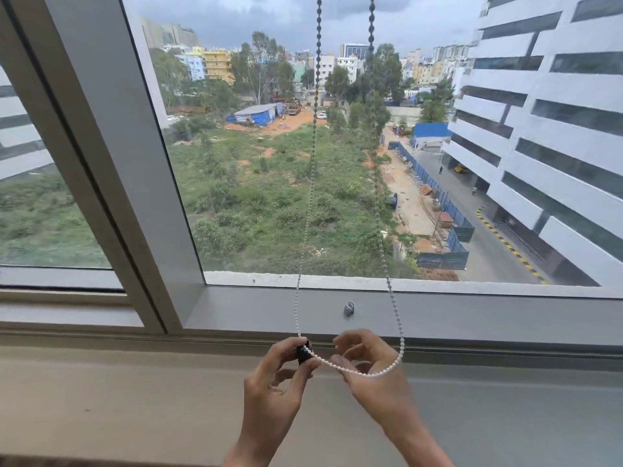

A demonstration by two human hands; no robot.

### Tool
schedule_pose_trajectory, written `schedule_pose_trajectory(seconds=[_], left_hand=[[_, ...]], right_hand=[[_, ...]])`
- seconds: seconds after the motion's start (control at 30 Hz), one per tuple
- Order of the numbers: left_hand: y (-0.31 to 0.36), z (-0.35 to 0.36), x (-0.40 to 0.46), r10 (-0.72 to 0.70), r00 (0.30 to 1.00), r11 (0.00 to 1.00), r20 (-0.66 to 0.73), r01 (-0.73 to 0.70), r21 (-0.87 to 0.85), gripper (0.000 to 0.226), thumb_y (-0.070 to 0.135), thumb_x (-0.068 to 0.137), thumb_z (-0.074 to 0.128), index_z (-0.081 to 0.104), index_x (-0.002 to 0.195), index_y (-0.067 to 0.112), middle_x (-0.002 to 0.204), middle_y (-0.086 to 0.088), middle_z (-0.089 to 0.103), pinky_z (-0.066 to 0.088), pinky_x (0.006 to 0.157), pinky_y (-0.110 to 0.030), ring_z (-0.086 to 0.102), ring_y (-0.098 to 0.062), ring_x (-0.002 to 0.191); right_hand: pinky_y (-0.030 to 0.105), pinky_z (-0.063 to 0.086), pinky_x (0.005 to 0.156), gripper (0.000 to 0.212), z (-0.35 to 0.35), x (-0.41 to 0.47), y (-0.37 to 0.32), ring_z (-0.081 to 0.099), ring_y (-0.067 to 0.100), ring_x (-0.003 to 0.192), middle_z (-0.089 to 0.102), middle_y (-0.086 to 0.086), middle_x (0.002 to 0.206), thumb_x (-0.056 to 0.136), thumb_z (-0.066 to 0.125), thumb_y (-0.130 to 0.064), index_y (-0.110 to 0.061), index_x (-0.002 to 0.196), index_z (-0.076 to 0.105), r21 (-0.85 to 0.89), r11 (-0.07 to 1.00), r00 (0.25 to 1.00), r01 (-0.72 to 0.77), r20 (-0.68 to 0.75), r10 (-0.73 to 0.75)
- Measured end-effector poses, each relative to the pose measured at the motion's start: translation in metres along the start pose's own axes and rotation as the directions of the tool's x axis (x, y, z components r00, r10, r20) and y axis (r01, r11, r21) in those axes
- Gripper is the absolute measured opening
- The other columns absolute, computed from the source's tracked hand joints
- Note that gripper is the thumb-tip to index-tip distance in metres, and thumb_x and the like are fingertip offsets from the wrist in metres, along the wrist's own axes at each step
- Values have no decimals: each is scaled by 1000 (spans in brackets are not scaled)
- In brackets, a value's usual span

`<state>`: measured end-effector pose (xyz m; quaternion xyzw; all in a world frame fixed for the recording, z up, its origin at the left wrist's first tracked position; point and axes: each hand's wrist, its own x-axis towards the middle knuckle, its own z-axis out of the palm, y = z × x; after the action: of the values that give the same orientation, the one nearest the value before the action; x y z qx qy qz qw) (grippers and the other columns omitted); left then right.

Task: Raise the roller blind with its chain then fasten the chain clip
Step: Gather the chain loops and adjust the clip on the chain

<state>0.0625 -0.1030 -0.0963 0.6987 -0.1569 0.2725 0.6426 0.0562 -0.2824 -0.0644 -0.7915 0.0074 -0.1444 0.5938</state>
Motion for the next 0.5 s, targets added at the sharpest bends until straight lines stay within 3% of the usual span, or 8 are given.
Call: schedule_pose_trajectory(seconds=[0.1, 0.27, 0.3, 0.37, 0.43, 0.5], left_hand=[[-5, -1, 6, -8, 1000, 1000, -16, 8, -6, 40, 8, 84, 90, 76, 117, 26, 98, 1, 83, 68, 68, -33, 82, -24, 89], [-8, -5, 19, 23, 1000, 999, -18, -23, -37, 35, 44, 91, 87, 76, 120, 27, 100, 3, 82, 70, 67, -41, 82, -23, 89], [-9, -6, 21, 16, 1000, 999, -18, -16, -40, 35, 46, 91, 86, 76, 120, 28, 100, 2, 82, 71, 68, -43, 82, -23, 90], [-11, -8, 25, 7, 1000, 999, -19, -8, -45, 35, 47, 91, 86, 76, 120, 30, 100, 0, 83, 71, 69, -45, 82, -25, 91], [-14, -10, 29, 13, 1000, 999, -18, -14, -44, 35, 46, 91, 86, 76, 121, 31, 99, -1, 83, 71, 70, -44, 82, -26, 91], [-16, -12, 32, 13, 1000, 999, -19, -13, -46, 34, 45, 92, 85, 76, 121, 30, 99, -1, 83, 71, 70, -45, 82, -27, 90]], right_hand=[[18, 57, 66, 28, -9, 35, 24, 73, 9, 73, 77, -8, 83, 81, 86, -6, -30, 89, 75, -138, 990, 998, -8, -65, -1], [33, 56, 72, 33, -6, 89, 51, 63, 8, 79, 67, -4, 100, 82, 86, -4, -21, 103, 67, -363, 932, 998, -6, -56, -15], [30, 54, 73, 36, -3, 96, 54, 61, 5, 81, 65, -4, 102, 83, 86, -4, -21, 106, 65, -391, 921, 999, -3, -50, -18], [11, 47, 71, 40, 3, 109, 61, 63, -4, 82, 63, 0, 103, 83, 85, -1, -20, 110, 62, -399, 917, 999, -7, -43, -11], [-3, 43, 67, 40, 10, 119, 68, 61, -20, 85, 60, 0, 99, 82, 85, 3, -10, 115, 66, -411, 911, 998, -20, -55, -3], [-8, 39, 70, 41, 14, 125, 74, 65, -10, 78, 56, -3, 97, 81, 85, 5, 0, 118, 68, -441, 897, 998, -36, -69, 6]])
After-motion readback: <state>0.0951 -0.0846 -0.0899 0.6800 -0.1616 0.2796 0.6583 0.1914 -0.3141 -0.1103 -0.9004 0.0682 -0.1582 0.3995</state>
